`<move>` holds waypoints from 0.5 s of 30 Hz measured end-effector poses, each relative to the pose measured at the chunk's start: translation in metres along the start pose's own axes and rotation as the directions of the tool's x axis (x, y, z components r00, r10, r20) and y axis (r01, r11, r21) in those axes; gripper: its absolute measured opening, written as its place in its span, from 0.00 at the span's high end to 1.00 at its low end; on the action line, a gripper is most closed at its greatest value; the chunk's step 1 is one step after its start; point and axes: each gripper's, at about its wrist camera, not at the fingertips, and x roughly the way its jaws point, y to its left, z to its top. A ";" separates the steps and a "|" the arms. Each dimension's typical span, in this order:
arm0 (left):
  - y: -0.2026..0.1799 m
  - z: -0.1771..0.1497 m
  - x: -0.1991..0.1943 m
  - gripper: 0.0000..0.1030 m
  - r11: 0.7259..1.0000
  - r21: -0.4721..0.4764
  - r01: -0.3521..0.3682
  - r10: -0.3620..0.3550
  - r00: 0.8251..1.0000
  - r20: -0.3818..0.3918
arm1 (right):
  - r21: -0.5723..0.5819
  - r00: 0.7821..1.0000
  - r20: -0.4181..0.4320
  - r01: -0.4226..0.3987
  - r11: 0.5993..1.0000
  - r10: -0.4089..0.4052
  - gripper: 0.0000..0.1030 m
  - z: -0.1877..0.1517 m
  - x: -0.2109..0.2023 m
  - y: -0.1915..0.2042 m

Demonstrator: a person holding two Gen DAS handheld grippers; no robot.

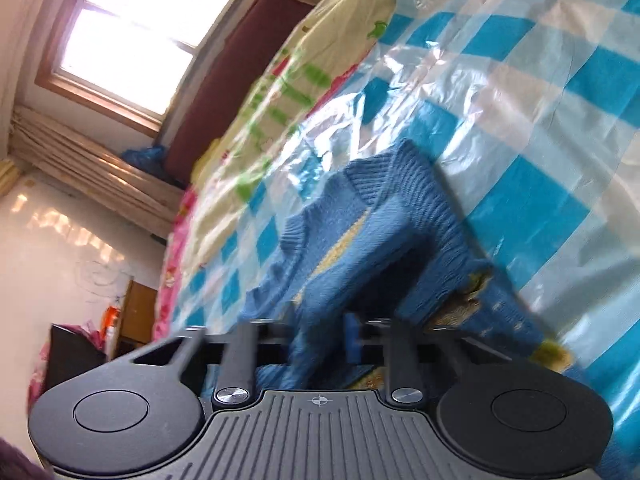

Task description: Fold small clothes

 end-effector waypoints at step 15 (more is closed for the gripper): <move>-0.007 -0.002 0.000 0.00 0.999 0.053 -0.014 0.013 1.000 0.013 | -0.176 0.998 0.001 0.061 0.982 -0.062 0.91 0.020 0.007 0.012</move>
